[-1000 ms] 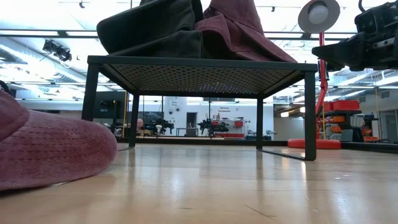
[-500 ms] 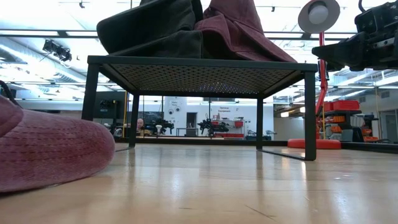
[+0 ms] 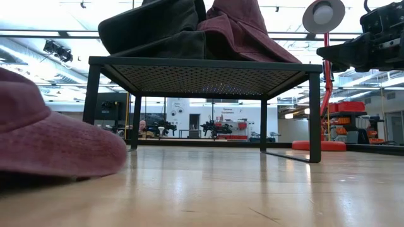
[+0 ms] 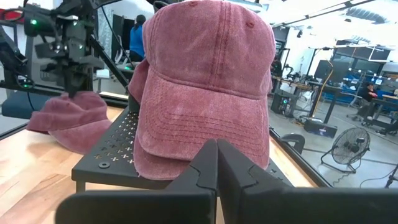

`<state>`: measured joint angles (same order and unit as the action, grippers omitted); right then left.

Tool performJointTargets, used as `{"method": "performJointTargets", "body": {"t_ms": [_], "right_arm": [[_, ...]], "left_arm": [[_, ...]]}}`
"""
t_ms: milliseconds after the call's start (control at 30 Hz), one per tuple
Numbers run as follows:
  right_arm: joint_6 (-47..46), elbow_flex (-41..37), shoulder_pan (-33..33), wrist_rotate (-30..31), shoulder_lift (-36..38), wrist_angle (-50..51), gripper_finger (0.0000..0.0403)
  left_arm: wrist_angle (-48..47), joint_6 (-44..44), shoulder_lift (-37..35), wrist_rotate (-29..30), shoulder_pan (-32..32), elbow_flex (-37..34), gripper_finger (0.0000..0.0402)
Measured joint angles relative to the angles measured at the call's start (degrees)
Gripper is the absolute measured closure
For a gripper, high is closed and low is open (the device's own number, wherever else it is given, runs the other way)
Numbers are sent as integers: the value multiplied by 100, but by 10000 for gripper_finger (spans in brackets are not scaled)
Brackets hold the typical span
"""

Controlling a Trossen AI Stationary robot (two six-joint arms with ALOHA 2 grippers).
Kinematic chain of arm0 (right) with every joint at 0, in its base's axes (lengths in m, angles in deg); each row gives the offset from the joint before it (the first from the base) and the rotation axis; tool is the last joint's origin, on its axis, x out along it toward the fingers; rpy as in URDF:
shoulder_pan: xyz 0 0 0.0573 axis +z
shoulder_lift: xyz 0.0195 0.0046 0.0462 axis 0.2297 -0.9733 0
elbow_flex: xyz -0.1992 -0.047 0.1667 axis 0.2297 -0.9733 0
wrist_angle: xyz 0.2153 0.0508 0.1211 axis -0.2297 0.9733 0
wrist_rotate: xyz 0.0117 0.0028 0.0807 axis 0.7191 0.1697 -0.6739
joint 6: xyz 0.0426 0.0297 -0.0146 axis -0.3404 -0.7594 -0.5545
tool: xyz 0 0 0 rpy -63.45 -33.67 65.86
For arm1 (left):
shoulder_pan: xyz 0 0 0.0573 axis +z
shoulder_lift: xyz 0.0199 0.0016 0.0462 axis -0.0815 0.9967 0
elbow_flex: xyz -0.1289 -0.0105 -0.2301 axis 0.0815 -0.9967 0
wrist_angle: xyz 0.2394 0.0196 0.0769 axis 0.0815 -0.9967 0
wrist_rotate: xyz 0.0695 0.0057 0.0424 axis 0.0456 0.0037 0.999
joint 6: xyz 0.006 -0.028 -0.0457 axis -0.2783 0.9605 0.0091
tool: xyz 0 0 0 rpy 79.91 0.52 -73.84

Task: Pick & Place hat
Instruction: Stack the red cap on top of the red cap on the shelf

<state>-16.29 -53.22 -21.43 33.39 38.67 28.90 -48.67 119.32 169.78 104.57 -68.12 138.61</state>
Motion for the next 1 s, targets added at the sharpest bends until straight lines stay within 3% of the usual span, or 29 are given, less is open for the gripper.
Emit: {"method": "performJointTargets", "body": {"t_ms": [433,1000], "right_arm": [[1,0,-1,1,-2,0,399],[1,1,1,-1,0,0,399]], "left_arm": [[-367,-39,-857,608,39,20,396],[-347,-1007,-1545,1223,251,26,396]]}}
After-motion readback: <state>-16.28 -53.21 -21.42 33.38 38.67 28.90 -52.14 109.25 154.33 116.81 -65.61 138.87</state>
